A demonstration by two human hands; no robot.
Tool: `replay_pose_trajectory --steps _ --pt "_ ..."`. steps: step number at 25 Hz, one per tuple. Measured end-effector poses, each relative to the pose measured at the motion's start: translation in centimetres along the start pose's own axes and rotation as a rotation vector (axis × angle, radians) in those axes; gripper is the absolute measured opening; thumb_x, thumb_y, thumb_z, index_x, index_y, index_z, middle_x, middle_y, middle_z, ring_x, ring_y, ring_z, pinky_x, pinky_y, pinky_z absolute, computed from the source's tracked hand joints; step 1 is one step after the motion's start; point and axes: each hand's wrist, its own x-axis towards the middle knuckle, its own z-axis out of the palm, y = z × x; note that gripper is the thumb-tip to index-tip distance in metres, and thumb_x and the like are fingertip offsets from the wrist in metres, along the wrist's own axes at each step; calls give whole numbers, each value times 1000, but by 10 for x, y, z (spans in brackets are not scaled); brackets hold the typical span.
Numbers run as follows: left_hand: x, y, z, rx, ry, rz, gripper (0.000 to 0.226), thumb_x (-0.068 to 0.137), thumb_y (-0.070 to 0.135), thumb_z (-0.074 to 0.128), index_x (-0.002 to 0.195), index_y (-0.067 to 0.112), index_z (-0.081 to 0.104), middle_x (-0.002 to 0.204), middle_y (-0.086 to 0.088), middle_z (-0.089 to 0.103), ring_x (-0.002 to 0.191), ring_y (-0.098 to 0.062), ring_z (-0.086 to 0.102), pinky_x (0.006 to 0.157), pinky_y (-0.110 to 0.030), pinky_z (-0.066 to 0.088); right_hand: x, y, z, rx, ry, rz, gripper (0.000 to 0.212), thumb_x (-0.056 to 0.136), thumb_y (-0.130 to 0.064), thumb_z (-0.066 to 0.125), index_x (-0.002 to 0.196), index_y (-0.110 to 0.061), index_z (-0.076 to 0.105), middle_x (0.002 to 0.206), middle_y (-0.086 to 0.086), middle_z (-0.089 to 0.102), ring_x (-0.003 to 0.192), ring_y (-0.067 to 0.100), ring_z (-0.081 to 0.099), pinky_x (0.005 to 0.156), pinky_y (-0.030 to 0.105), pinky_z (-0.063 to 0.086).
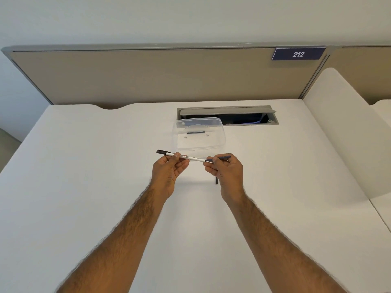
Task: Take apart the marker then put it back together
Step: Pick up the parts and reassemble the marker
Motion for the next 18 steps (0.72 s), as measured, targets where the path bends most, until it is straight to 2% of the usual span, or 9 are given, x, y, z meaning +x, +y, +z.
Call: replay_pose_trajectory --steps 13,18 --pt "-6 3 4 -16 19 16 11 97 6 63 101 -4 64 79 -11 77 75 -22 76 71 -27 62 -7 -6 4 15 -21 -16 9 95 -2 60 103 3 60 97 22 76 90 37 75 78 38 62" --pt "-7 2 1 -42 28 5 9 96 6 64 99 -3 65 80 -12 77 76 -23 76 70 -27 62 -11 -4 4 129 -52 63 8 95 0 60 103 2 63 103 24 75 94 39 74 80 39 61"
